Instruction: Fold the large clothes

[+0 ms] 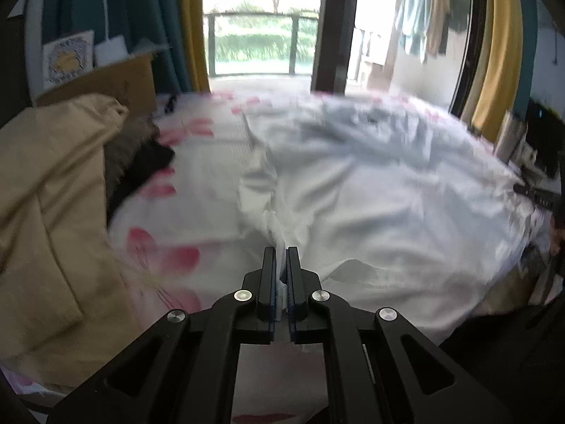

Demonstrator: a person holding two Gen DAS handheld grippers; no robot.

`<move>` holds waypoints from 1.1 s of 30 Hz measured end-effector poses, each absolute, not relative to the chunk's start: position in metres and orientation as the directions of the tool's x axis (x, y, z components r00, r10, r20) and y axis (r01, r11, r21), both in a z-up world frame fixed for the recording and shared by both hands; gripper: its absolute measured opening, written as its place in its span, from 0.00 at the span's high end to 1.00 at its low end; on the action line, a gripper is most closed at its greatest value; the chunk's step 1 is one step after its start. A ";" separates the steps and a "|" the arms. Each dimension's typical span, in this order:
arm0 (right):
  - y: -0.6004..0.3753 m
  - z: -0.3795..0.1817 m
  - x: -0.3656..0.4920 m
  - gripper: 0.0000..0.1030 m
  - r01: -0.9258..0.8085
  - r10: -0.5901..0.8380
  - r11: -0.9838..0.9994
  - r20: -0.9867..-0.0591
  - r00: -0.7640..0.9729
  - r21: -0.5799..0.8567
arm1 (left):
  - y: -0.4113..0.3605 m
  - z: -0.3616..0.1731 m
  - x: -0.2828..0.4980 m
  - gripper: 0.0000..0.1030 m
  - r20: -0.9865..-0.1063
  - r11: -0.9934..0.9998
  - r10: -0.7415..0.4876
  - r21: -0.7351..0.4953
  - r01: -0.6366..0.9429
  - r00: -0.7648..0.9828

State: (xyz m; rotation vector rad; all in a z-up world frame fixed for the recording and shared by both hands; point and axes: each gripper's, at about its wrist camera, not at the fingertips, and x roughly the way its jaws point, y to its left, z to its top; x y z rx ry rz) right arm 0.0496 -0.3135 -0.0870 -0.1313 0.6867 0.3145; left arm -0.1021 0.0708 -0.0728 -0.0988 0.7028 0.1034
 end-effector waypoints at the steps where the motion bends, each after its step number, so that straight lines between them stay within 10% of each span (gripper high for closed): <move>1: -0.313 -0.081 0.051 0.94 -0.328 0.244 0.944 -0.630 0.737 -0.019 | 0.073 -0.066 -0.102 0.95 -0.636 0.990 0.058 -0.064 -0.128 0.769; 33: -0.286 -0.009 0.142 0.94 -0.289 0.206 0.952 -0.493 0.845 -0.097 | 0.110 0.015 -0.024 0.95 -0.428 0.978 0.168 -0.043 -0.206 0.888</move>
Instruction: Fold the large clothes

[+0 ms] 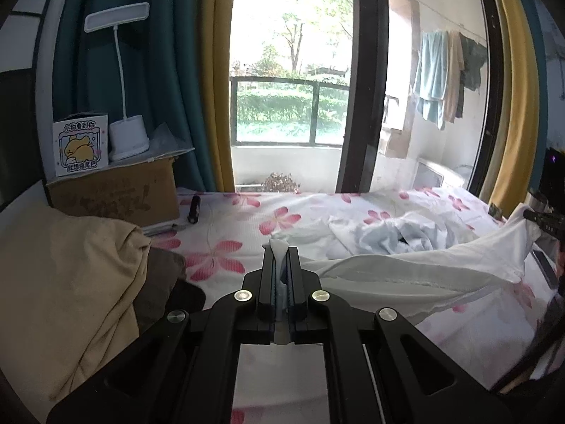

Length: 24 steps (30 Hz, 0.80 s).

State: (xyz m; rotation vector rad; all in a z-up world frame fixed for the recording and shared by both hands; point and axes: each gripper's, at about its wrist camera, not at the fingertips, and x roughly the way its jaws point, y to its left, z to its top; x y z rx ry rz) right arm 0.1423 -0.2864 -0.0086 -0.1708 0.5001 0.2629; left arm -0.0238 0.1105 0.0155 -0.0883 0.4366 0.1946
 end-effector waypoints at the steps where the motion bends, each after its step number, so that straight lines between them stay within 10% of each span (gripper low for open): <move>1: -0.285 -0.008 0.146 0.94 -0.290 0.208 0.952 -0.492 0.846 -0.097 | 0.111 0.016 -0.021 0.95 -0.418 0.977 0.167 -0.048 -0.206 0.893; 24: -0.252 -0.032 0.279 0.94 -0.299 0.220 0.954 -0.596 0.773 -0.036 | 0.147 -0.012 0.098 0.95 -0.454 0.965 0.228 -0.016 -0.263 0.862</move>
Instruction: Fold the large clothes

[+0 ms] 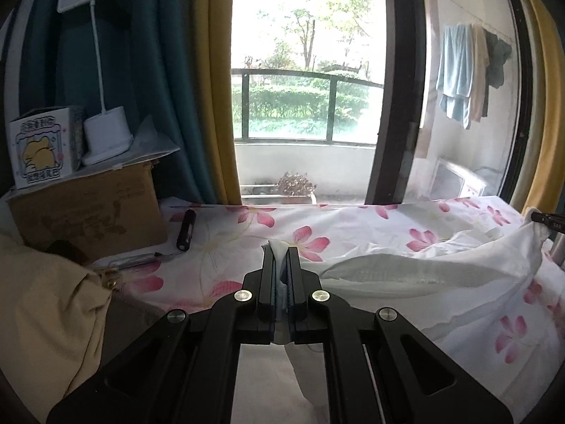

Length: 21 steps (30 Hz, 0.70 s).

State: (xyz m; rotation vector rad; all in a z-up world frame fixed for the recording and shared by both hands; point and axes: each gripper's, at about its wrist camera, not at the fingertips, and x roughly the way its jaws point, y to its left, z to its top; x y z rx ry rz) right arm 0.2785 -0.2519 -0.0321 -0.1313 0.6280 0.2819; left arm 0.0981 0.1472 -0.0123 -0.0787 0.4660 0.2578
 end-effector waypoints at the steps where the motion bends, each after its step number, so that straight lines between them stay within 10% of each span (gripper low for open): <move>1: -0.250 -0.035 0.283 0.94 -0.300 0.221 0.953 -0.602 0.767 -0.034 | 0.149 -0.015 0.104 0.95 -0.456 0.963 0.236 -0.006 -0.268 0.858; 21: -0.235 -0.082 0.362 0.88 -0.257 0.205 0.966 -0.716 0.667 0.037 | 0.194 -0.069 0.196 0.94 -0.649 0.944 0.152 -0.128 -0.304 0.746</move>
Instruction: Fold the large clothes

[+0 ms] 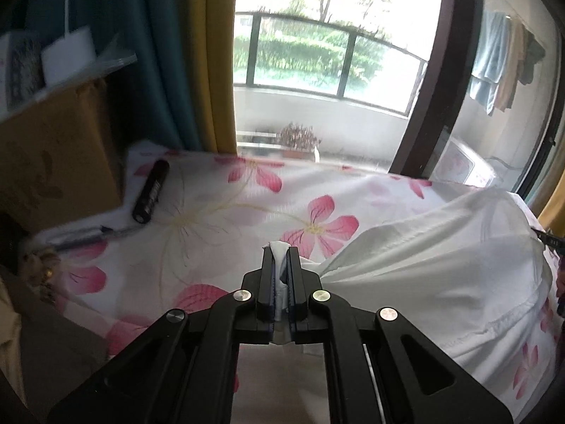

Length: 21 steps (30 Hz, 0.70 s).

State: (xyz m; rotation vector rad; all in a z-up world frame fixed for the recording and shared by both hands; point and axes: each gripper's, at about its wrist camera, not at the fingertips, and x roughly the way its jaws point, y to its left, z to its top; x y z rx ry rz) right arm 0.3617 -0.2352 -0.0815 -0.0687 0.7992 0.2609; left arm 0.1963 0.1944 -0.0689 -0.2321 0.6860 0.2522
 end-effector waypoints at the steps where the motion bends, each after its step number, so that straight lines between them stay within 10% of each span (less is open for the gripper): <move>1: -0.235 -0.084 0.364 0.83 -0.249 0.199 0.968 -0.722 0.662 0.039 | 0.195 -0.071 0.199 0.94 -0.657 0.942 0.151 -0.131 -0.309 0.739; 7: -0.251 -0.084 0.368 0.45 -0.177 0.156 0.983 -0.734 0.661 0.049 | 0.206 -0.067 0.206 0.54 -0.660 0.920 0.183 -0.147 -0.364 0.729; 21: -0.292 -0.032 0.332 0.32 -0.012 0.047 0.998 -0.647 0.761 0.058 | 0.167 -0.031 0.168 0.51 -0.598 0.956 0.212 -0.036 -0.290 0.773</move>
